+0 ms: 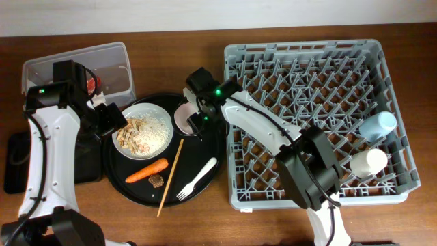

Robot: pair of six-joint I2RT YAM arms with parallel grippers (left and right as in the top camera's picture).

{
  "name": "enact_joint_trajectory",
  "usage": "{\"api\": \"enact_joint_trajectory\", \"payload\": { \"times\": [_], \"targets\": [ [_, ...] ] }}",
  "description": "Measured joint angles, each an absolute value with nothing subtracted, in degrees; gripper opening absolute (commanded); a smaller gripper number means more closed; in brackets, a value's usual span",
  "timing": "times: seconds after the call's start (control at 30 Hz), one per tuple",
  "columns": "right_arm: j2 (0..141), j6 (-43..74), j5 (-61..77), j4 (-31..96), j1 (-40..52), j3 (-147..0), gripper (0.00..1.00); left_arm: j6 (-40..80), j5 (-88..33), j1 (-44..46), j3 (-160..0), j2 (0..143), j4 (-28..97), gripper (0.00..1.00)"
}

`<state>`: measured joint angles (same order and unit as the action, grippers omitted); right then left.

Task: Sort waste into correct bins and load items into the dishwasher rack
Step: 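Lift the pink bowl and carry it into the rack's back row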

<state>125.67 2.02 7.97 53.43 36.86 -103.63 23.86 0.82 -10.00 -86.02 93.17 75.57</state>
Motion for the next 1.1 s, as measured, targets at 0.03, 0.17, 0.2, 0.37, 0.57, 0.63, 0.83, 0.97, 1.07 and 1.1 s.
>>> {"api": "enact_joint_trajectory", "payload": {
  "times": [0.03, 0.17, 0.2, 0.37, 0.57, 0.63, 0.83, 0.97, 1.07, 1.1],
  "targets": [
    [125.51, 2.09, 6.44, 55.44, 36.84, -104.86, 0.69, 23.86, 0.36, -10.00, -86.04, 93.17, 75.55, 0.98],
    [122.34, 2.50, -0.34, 63.20, 35.92, -112.44, 0.73, 23.33, -1.98, -9.41, -86.02, 93.17, 73.23, 0.99],
    [121.23, 2.59, -1.17, 64.16, 35.75, -113.71, 0.75, 23.00, -2.59, -8.95, -86.02, 93.17, 72.58, 0.99],
    [111.53, 3.99, -5.30, 71.33, 32.62, -120.18, 0.78, 20.82, -5.72, -3.38, -86.02, 93.17, 67.55, 0.99],
    [106.00, 8.84, -7.07, 83.44, 19.46, -121.01, 0.88, 19.20, -8.38, 4.67, -86.04, 94.48, 62.30, 0.98],
    [106.34, 9.50, -6.63, 87.53, 14.55, -120.84, 0.88, 18.79, -8.60, 7.40, -86.04, 97.17, 59.92, 0.96],
    [106.34, 10.35, -5.93, 93.06, 3.84, -120.51, 0.88, 17.93, -8.36, 10.52, -86.04, 107.15, 55.57, 0.79],
    [106.34, 10.39, -5.74, 93.69, 1.50, -120.42, 0.88, 17.61, -8.19, 10.50, -86.04, 111.57, 52.62, 0.70],
    [106.34, 10.39, -5.39, 93.69, 1.52, -120.42, 0.88, 17.54, -8.14, 10.76, -86.04, 114.13, 51.37, 0.54],
    [106.34, 10.37, -5.30, 93.71, 1.52, -120.42, 0.88, 17.39, -8.14, 10.87, -86.04, 114.78, 51.29, 0.48]
  ]
}}
